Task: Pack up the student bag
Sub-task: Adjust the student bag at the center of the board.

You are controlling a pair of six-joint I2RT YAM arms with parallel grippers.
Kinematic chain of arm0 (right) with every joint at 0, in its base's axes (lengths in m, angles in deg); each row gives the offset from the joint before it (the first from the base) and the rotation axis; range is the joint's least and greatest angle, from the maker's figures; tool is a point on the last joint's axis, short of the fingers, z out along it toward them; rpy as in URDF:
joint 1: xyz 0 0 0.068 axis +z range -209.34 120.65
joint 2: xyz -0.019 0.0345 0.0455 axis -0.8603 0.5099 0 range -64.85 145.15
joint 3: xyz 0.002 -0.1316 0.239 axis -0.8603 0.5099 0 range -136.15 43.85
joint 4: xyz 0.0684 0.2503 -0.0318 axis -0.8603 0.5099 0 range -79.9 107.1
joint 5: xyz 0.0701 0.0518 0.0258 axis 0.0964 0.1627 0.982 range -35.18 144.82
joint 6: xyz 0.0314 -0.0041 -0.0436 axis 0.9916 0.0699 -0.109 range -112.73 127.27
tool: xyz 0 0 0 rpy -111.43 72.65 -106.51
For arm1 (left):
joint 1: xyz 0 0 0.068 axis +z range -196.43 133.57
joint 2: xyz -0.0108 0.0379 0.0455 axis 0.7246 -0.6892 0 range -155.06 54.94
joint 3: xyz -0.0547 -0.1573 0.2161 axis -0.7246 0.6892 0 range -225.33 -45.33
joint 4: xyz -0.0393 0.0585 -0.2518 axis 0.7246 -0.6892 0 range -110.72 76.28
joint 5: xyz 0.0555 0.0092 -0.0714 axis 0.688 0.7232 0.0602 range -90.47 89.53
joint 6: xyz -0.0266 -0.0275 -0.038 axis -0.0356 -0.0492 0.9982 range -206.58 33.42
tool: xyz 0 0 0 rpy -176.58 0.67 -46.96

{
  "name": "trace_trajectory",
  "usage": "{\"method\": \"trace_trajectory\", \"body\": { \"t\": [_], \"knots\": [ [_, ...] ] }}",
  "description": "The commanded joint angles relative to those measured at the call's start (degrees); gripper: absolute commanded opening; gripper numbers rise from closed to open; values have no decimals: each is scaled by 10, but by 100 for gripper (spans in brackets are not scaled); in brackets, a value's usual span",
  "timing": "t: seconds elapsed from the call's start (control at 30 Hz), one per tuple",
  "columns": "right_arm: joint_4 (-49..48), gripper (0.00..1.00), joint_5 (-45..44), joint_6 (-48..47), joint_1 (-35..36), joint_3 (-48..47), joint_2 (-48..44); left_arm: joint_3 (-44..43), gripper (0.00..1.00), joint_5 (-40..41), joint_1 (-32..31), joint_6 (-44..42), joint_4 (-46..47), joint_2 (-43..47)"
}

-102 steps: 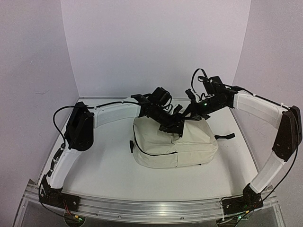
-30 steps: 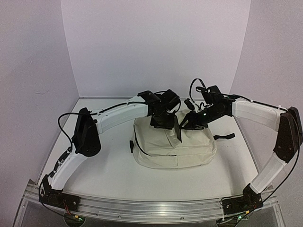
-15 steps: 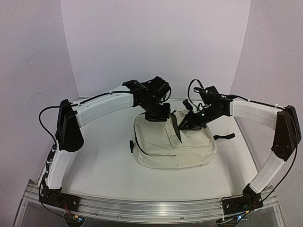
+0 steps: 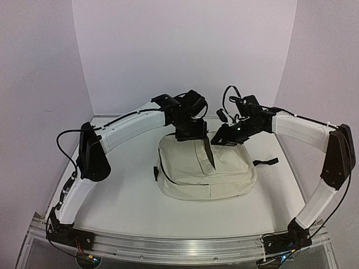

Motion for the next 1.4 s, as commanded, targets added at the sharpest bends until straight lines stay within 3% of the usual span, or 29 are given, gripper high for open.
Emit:
{"method": "trace_trajectory", "body": {
  "t": [0.0, 0.33, 0.5, 0.73, 0.97, 1.13, 1.37],
  "knots": [
    [-10, 17, -32, 12, 4, -19, -14, -43, 68, 31, -3, 15, -34, -37],
    [-10, 13, -65, 6, 13, -21, 9, -42, 74, 33, -3, 24, -14, -66],
    [-10, 10, -92, -8, 33, -17, 15, -33, 71, 54, -3, 36, -28, -60],
    [-10, 5, -140, -14, 50, -11, 36, -46, 79, 56, -5, 29, -6, -63],
    [-7, 2, -201, 3, 51, 5, 63, -55, 74, 73, -4, 32, -22, -78],
    [-5, 2, -197, 13, 51, 15, 63, -49, 58, 68, -1, 36, -37, -70],
    [-5, 2, -157, 5, 51, 25, 59, -8, 12, 41, 8, 39, -21, -15]
  ]
}}
